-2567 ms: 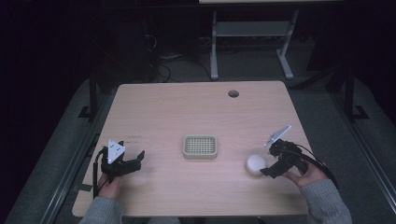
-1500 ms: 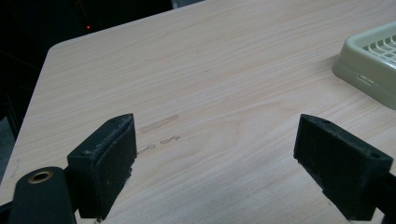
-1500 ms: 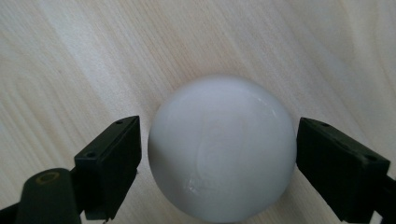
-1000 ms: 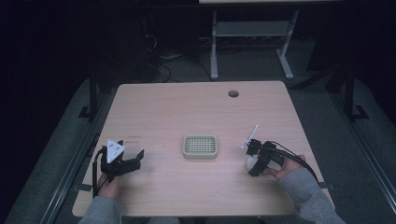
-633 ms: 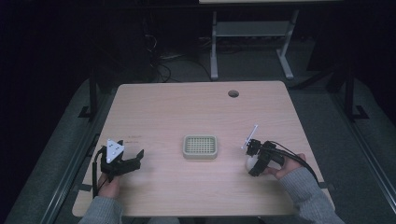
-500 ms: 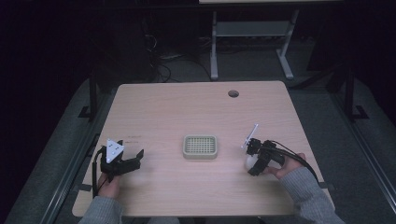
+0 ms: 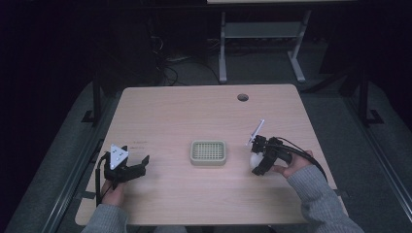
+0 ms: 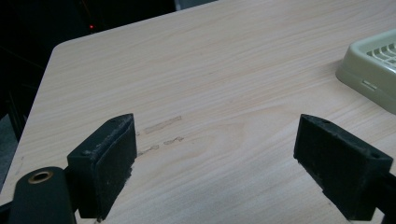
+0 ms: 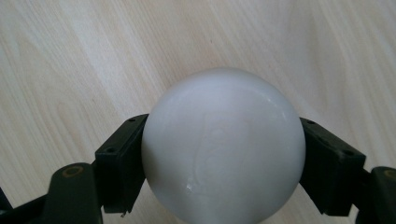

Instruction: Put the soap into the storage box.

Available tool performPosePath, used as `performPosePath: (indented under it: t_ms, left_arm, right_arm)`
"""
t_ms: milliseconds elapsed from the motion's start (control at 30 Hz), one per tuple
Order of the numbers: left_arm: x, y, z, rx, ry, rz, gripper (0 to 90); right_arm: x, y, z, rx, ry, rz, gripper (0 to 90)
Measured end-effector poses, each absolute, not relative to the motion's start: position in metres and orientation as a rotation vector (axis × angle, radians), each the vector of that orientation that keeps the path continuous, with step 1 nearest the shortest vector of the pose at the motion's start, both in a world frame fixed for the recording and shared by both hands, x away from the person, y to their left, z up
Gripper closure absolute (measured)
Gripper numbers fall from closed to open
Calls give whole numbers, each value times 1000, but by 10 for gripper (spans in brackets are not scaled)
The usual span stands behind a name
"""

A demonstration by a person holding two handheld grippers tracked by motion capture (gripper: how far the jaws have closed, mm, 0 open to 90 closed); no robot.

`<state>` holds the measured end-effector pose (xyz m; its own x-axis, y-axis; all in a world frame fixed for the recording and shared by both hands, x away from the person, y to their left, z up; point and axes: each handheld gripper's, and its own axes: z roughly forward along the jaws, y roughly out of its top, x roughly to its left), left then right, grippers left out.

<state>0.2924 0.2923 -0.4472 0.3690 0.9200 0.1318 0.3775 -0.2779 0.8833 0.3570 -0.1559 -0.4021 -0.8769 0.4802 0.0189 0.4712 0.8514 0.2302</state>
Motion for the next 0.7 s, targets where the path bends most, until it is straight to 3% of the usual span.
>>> performPosePath:
  t_ms: [700]
  left_arm:
    - [293, 293, -448, 1833, 1132, 854, 128]
  right_arm:
    - [373, -120, -390, 674, 3012, 354, 238]
